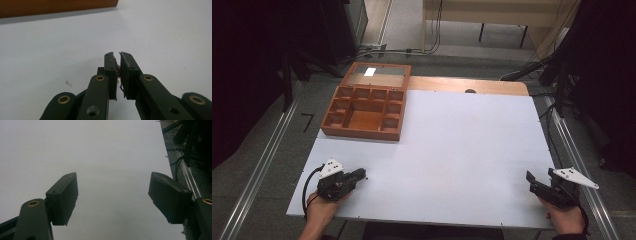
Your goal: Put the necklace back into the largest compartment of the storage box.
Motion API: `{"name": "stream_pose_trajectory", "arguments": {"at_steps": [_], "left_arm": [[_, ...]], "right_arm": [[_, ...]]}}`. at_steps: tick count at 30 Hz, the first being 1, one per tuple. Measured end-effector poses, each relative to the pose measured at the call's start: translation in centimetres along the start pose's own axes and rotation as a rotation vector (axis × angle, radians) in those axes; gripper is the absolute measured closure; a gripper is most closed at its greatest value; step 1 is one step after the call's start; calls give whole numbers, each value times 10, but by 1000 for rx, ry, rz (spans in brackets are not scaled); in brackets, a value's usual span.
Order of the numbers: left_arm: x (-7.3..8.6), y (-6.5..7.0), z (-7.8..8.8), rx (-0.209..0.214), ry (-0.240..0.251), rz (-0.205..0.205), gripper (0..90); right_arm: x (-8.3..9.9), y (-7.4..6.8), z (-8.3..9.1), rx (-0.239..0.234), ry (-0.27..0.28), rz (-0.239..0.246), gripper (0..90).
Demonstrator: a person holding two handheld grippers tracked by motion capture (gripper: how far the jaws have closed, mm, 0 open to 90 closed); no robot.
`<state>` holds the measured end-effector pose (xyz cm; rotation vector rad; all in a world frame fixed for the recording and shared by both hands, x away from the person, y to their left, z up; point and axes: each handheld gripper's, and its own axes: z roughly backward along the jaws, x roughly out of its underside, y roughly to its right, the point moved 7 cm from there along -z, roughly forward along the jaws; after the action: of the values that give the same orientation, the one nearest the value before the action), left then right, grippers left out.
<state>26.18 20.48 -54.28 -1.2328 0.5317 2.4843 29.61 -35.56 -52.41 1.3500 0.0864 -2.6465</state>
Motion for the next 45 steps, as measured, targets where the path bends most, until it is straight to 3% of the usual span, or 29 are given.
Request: {"name": "stream_pose_trajectory", "arguments": {"at_steps": [26, 45], "left_arm": [[-16, -4, 15, -33, 65, 49, 845], [-42, -14, 6, -57, 108, 78, 845]], "right_arm": [[0, -1, 0, -7, 1, 2, 218], [0, 0, -1, -6, -1, 2, 218]]}}
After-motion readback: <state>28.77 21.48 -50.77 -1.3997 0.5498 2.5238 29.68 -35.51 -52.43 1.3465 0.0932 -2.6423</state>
